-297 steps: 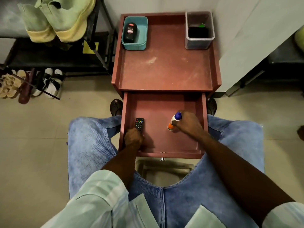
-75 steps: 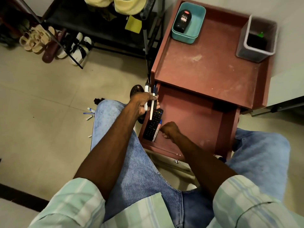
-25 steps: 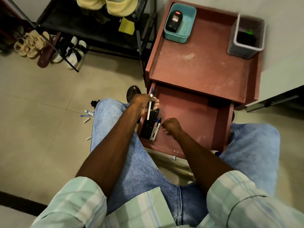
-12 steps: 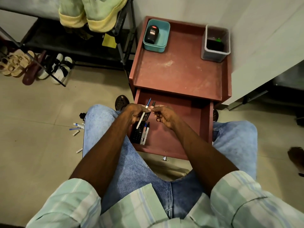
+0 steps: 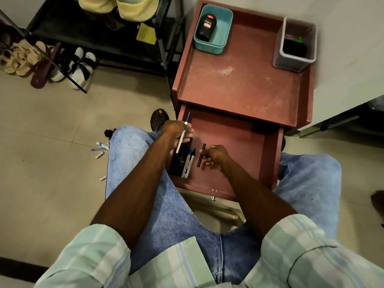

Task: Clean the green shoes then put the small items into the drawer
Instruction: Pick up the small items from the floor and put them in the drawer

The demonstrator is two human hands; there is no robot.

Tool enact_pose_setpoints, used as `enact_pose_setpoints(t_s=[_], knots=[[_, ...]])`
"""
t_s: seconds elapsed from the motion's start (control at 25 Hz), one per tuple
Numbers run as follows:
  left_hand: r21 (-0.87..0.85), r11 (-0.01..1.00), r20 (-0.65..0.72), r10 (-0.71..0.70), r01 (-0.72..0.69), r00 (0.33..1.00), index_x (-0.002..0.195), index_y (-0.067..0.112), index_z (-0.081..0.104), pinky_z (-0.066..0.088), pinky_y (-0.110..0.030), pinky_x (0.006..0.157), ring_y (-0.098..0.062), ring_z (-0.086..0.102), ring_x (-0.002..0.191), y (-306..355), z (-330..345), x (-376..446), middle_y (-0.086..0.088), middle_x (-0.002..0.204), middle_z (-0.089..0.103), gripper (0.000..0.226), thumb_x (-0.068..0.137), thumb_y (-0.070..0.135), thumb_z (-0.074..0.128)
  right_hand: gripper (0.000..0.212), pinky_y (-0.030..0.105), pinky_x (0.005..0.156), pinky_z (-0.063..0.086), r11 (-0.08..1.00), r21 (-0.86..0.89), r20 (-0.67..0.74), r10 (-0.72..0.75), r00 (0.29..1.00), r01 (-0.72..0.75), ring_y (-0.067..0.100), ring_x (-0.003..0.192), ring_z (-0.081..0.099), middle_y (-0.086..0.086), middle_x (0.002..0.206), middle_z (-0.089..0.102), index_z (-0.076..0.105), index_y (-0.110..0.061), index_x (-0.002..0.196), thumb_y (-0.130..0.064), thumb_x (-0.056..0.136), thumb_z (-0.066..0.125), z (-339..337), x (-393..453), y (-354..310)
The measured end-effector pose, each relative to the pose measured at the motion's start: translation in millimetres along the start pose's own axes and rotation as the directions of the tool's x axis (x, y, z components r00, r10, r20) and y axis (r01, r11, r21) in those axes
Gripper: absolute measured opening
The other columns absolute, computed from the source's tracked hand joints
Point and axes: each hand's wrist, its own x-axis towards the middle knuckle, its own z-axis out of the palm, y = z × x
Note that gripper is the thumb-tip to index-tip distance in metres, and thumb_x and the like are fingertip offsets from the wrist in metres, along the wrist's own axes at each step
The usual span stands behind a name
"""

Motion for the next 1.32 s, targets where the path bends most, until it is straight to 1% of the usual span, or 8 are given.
enact_pose_setpoints(t_s=[0.2,0.32,0.48,0.56,0.76,0.92,1.2,1.32], knots=[[-0.075,0.997,0.016,0.03,-0.029,0.999,0.08,0.009,0.059,0.053,-0.022,0.056,-0.015,0.059,0.063,8,0,2,-0.007,0.076,0.064,0.02,0.093,-0.003,0.051,0.023,0.031,0.056,0.054,0.98,-0.184,-0.098,0.054,0.994,-0.071,0.018,0.051,0.06,0.012,0.065,0.061,0.058,-0.01,0.063,-0.007,0.083,0.069,18,24,43],[-0.081,0.997,0.022,0.02,-0.018,1.0,0.079,0.009,0.058,0.052,-0.021,0.054,-0.015,0.059,0.063,12,1,4,-0.007,0.075,0.063,0.02,0.093,-0.004,0.052,0.031,0.013,0.042,0.043,0.976,-0.218,-0.058,0.013,0.998,-0.025,0.0,0.035,0.052,0.0,0.063,0.051,0.049,-0.018,0.063,-0.007,0.091,0.058,29,14,45],[-0.07,0.997,0.015,0.017,-0.016,1.0,0.082,0.008,0.061,0.057,-0.024,0.06,-0.016,0.063,0.066,13,3,4,-0.009,0.08,0.067,0.014,0.09,-0.003,0.058,0.005,0.037,0.066,0.061,0.974,-0.228,-0.017,0.016,1.0,-0.02,0.015,0.059,0.065,0.012,0.085,0.072,0.065,-0.017,0.077,-0.016,0.082,0.066,39,42,55],[-0.043,0.999,0.01,0.01,-0.009,1.0,0.083,0.007,0.061,0.057,-0.026,0.063,-0.017,0.065,0.068,10,3,4,-0.009,0.081,0.068,0.012,0.09,-0.003,0.058,0.002,0.039,0.065,0.06,0.969,-0.246,-0.012,0.014,1.0,-0.017,0.016,0.057,0.064,0.01,0.084,0.072,0.067,-0.017,0.08,-0.016,0.08,0.065,35,59,66],[0.017,1.0,-0.075,-0.002,0.003,0.997,0.104,0.002,0.068,0.058,-0.033,0.075,-0.021,0.068,0.081,-2,5,1,-0.012,0.095,0.071,0.017,0.089,0.008,0.063,0.009,0.023,0.05,0.045,0.995,-0.082,-0.021,-0.067,0.998,0.065,0.017,0.05,0.055,0.008,0.069,0.063,0.065,-0.011,0.082,-0.009,0.086,0.057,18,3,20],[0.039,0.999,-0.09,0.029,-0.026,0.996,0.1,0.001,0.068,0.054,-0.031,0.074,-0.024,0.065,0.085,-7,9,-7,-0.011,0.093,0.068,0.019,0.084,0.01,0.069,0.008,0.025,0.051,0.043,0.964,0.191,0.153,-0.213,0.965,0.183,0.014,0.053,0.052,0.005,0.069,0.061,0.067,-0.008,0.087,-0.009,0.09,0.06,2,-34,-27],[0.163,0.986,0.006,0.036,-0.036,0.999,0.096,0.005,0.071,0.053,-0.021,0.056,-0.015,0.062,0.067,-14,16,-15,-0.008,0.092,0.069,0.015,0.084,0.014,0.07,0.01,0.022,0.047,0.042,0.956,0.098,0.191,-0.291,0.937,0.277,0.014,0.053,0.056,0.011,0.074,0.063,0.07,-0.008,0.085,0.001,0.085,0.065,-3,-45,-34],[0.275,0.961,0.034,0.015,-0.024,0.999,0.101,0.004,0.072,0.053,-0.031,0.085,-0.022,0.066,0.094,-16,15,-8,-0.01,0.106,0.071,0.025,0.08,0.018,0.075,0.007,0.022,0.046,0.042,0.973,0.098,0.164,-0.225,0.961,0.211,0.013,0.049,0.055,0.01,0.069,0.063,0.068,-0.006,0.085,0.0,0.086,0.065,2,-37,-26]])
